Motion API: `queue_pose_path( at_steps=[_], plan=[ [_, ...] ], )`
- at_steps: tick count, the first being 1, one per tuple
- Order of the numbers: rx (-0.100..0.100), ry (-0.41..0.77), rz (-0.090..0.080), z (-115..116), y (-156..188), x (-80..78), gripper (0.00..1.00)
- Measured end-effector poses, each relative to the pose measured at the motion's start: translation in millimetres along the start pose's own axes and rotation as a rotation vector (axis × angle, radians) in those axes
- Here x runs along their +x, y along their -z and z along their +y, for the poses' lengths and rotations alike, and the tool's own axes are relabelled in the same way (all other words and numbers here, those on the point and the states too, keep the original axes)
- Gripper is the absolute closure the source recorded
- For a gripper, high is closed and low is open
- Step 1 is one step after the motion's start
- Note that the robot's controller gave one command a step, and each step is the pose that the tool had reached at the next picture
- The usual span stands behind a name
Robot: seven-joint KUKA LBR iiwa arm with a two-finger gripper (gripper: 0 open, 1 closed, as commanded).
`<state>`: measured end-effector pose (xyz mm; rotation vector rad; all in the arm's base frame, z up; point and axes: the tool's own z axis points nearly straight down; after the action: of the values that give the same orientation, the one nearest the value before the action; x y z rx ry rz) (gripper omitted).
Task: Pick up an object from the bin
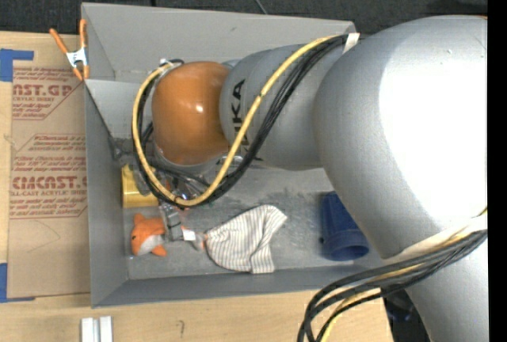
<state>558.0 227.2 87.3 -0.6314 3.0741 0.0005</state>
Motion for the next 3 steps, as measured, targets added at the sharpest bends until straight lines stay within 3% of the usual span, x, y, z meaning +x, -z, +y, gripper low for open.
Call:
queue_pose_path(
  at_steps=[1,3],
  plan=[
    [-0.003,-0.290,-0.006,1.5,-14.3,81.5,1.00],
    [-0.003,-0.290,-0.006,1.6,-13.9,81.3,1.00]
  ],
)
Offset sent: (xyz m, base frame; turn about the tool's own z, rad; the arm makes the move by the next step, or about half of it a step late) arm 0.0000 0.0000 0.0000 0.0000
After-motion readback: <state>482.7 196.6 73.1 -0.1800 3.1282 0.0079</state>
